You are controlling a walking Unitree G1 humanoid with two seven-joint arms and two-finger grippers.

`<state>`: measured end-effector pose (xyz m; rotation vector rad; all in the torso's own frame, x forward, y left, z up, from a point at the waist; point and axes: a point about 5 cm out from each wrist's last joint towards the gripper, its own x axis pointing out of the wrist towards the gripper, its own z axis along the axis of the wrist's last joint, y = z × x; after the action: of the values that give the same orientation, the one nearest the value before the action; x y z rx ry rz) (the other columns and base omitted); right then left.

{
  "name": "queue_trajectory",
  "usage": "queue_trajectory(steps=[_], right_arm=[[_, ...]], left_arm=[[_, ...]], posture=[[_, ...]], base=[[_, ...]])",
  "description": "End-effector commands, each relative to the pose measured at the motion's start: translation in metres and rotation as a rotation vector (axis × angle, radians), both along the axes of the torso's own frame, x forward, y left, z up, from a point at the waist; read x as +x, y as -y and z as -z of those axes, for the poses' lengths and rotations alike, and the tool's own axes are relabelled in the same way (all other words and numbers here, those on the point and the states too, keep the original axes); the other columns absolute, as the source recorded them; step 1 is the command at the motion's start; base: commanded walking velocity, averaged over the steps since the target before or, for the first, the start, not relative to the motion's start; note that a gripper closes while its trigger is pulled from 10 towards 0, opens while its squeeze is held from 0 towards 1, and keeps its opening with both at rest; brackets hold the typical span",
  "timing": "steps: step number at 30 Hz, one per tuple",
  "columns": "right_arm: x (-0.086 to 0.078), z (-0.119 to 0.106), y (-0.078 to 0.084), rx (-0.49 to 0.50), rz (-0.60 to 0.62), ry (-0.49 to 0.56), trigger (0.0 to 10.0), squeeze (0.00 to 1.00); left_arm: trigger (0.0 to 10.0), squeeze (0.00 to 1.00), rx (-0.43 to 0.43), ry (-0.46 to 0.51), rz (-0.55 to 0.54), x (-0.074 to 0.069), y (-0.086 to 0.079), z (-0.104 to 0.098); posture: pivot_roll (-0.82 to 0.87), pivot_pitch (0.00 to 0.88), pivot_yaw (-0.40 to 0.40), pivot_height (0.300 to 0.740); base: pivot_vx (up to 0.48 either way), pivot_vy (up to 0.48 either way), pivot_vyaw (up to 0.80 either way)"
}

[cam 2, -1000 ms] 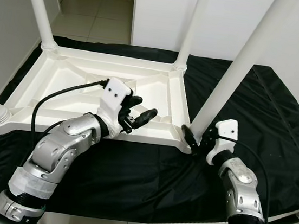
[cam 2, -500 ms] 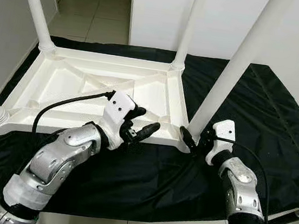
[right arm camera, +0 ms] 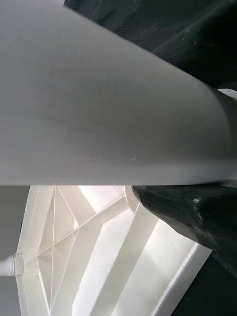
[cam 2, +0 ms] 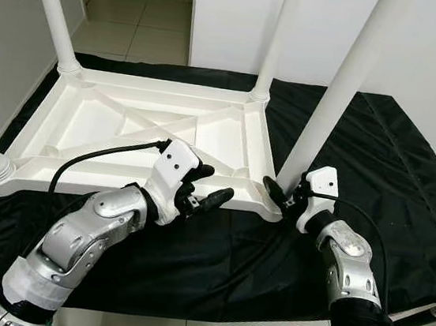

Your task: Building children table

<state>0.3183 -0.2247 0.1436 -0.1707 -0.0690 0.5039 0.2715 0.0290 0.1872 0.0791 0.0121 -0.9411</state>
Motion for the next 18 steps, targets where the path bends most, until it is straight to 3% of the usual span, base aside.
queue_trajectory(steps=[1, 4, 5, 18], right_arm=[[0.0, 0.003, -0.001, -0.003, -0.006, -0.006, 0.0, 0.0], [-0.001, 0.006, -0.001, 0.0, 0.004, -0.014, 0.0, 0.0], [-0.002, 0.007, -0.002, 0.008, 0.017, -0.019, 10.0, 0.0], [-0.006, 0.004, -0.016, 0.101, 0.246, -0.025, 10.0, 0.0]], left_arm=[[10.0, 0.0, 0.005, -0.012, 0.094, -0.007, 0.003, 0.0], [10.0, 0.0, 0.018, -0.02, 0.089, -0.007, 0.001, 0.002], [10.0, 0.0, 0.027, -0.02, 0.084, -0.007, 0.0, 0.003], [10.0, 0.0, 0.029, -0.021, 0.072, -0.005, 0.001, 0.003]], posture=[[-0.05, 0.02, -0.031, 0.74], [-0.05, 0.022, -0.033, 0.74], [-0.05, 0.024, -0.036, 0.74], [-0.06, 0.026, -0.03, 0.74]], base=[[0.0, 0.0, 0.0], [0.0, 0.0, 0.0], [0.0, 0.0, 0.0], [0.0, 0.0, 0.0]])
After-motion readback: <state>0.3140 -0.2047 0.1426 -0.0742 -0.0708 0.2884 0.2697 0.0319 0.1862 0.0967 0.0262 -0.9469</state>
